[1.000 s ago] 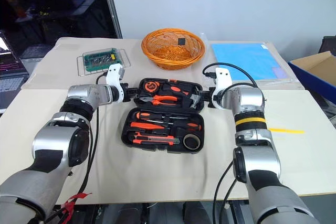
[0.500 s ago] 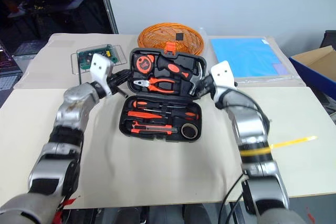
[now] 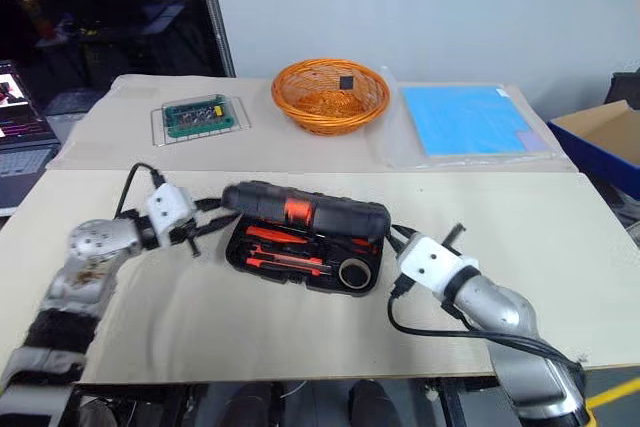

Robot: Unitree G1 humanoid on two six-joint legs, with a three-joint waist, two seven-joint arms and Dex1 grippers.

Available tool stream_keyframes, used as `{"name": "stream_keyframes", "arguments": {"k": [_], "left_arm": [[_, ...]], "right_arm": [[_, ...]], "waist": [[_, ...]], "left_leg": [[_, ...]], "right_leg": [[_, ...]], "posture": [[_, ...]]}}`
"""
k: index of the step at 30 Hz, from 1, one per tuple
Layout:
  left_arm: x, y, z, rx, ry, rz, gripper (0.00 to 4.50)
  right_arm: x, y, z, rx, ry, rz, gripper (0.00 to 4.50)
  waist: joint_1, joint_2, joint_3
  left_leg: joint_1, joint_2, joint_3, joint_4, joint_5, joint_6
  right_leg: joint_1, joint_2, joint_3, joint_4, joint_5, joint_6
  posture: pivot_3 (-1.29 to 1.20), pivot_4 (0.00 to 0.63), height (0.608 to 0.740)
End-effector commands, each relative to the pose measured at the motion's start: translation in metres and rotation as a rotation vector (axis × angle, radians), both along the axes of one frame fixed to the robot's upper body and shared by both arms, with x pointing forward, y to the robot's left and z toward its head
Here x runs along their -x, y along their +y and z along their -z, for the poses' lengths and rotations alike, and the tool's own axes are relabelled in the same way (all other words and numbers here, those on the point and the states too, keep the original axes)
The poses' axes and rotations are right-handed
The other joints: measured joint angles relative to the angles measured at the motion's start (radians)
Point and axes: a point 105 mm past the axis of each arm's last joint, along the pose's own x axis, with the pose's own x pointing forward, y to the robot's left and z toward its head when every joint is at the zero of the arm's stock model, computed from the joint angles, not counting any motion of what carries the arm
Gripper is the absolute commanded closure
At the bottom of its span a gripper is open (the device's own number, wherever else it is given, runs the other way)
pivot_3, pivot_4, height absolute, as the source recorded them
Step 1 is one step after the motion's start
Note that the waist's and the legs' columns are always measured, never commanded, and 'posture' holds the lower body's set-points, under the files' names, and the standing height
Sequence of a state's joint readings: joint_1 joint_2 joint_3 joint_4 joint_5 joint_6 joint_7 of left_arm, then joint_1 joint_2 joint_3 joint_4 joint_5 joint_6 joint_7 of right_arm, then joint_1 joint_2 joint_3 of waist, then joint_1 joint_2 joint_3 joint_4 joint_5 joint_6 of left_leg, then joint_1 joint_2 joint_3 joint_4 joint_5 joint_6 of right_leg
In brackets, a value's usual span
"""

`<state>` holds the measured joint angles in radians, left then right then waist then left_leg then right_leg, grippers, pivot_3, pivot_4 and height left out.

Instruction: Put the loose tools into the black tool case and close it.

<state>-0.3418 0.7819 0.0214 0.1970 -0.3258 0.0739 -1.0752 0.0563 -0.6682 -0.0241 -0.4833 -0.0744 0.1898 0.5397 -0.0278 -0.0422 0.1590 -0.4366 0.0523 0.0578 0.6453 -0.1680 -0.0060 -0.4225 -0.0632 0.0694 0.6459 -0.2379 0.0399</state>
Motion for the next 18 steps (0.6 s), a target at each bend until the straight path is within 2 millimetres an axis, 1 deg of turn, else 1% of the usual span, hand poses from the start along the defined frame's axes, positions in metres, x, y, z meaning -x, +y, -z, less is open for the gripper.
{"name": "stream_keyframes", "arguments": {"k": [1,2,4,6,7,8,9,10,12,13,14,16,18], "left_arm": [[0.026,0.024,-0.022,0.051,0.168,0.024,1.88],[0.03,0.026,-0.029,0.057,0.175,0.031,1.88],[0.039,0.021,-0.043,0.109,0.208,0.066,1.88],[0.054,0.011,-0.05,0.115,0.244,0.141,1.88],[0.063,0.004,-0.053,0.12,0.279,0.189,1.8],[0.076,-0.005,-0.056,0.111,0.311,0.253,1.77],[0.085,-0.012,-0.058,0.099,0.325,0.302,1.77],[0.092,-0.017,-0.058,0.083,0.335,0.335,1.77],[0.097,-0.024,-0.057,0.047,0.319,0.365,1.77],[0.098,-0.026,-0.057,0.037,0.312,0.37,1.77],[0.1,-0.031,-0.058,0.039,0.304,0.384,1.77],[0.103,-0.041,-0.061,0.028,0.279,0.415,1.77],[0.107,-0.046,-0.064,0.03,0.277,0.435,1.77]], "right_arm": [[0.023,-0.023,-0.007,0.052,0.173,-0.023,2.59],[0.033,-0.026,-0.006,0.062,0.241,-0.046,2.59],[0.048,-0.025,-0.01,0.052,0.318,-0.092,2.59],[0.066,-0.013,-0.014,-0.033,0.418,-0.173,2.59],[0.074,-0.003,-0.018,-0.087,0.456,-0.232,2.84],[0.083,0.014,-0.02,-0.148,0.502,-0.315,3.1],[0.089,0.027,-0.02,-0.166,0.53,-0.382,3.31],[0.09,0.037,-0.018,-0.167,0.545,-0.412,3.67],[0.085,0.046,-0.007,-0.138,0.573,-0.409,4.36],[0.083,0.048,-0.003,-0.123,0.584,-0.402,4.45],[0.076,0.049,0.005,-0.107,0.589,-0.367,4.45],[0.053,0.05,0.017,-0.078,0.551,-0.272,4.45],[0.035,0.047,0.023,-0.092,0.529,-0.175,4.45]], "waist": [[0.0,0.0,0.0],[0.002,0.0,0.0],[0.014,0.0,0.0],[0.017,0.0,0.0],[0.016,0.0,0.0],[0.015,-0.001,0.0],[0.01,-0.002,0.0],[0.006,-0.002,0.0],[0.002,-0.003,0.0],[0.005,-0.003,0.0],[0.006,-0.003,0.0],[0.009,-0.003,0.0],[0.009,-0.005,-0.001]], "left_leg": [[0.0,0.0,0.0,0.0,0.0,0.0],[0.0,0.0,-0.001,-0.001,0.0,0.0],[0.0,0.0,-0.002,-0.001,0.0,0.0],[0.0,0.0,-0.003,-0.001,0.0,0.0],[0.001,0.001,-0.002,-0.001,0.0,0.0],[0.001,0.001,-0.002,-0.001,0.0,0.0],[0.002,0.0,-0.002,-0.001,0.0,0.0],[0.002,0.002,-0.001,-0.001,0.0,0.0],[0.003,0.003,-0.001,-0.001,-0.001,0.0],[0.004,0.004,0.0,-0.001,-0.001,0.0],[0.005,0.003,0.0,-0.001,-0.001,0.0],[0.006,0.003,0.0,-0.001,-0.001,-0.001],[0.006,0.003,0.0,-0.001,-0.002,-0.002]], "right_leg": [[0.0,0.0,0.0,0.0,-0.001,0.0],[0.0,0.0,0.0,0.0,-0.002,-0.001],[0.0,0.001,-0.001,0.0,-0.003,-0.001],[0.001,0.001,-0.001,0.0,-0.004,0.001],[0.002,0.0,-0.001,0.0,-0.008,0.003],[0.002,0.0,-0.001,0.0,-0.01,0.001],[0.003,0.0,-0.001,0.0,-0.011,0.0],[0.002,0.0,-0.001,-0.001,-0.01,0.0],[0.002,0.001,-0.001,0.0,-0.011,-0.002],[0.002,0.001,-0.001,0.0,-0.01,-0.002],[0.002,0.001,-0.001,0.0,-0.011,-0.003],[0.001,0.001,-0.001,0.0,-0.011,-0.004],[-0.001,0.001,0.0,-0.001,-0.011,-0.004]], "posture": [[0.0,0.15,0.74],[0.0,0.15,0.74],[0.0,0.15,0.74],[0.0,0.15,0.74],[0.0,0.15,0.74],[0.0,0.15,0.74],[0.0,0.15,0.74],[0.0,0.15,0.74],[0.0,0.15,0.74],[0.0,0.15,0.74],[0.0,0.15,0.74],[0.0,0.15,0.74],[0.0,0.15,0.74]]}}
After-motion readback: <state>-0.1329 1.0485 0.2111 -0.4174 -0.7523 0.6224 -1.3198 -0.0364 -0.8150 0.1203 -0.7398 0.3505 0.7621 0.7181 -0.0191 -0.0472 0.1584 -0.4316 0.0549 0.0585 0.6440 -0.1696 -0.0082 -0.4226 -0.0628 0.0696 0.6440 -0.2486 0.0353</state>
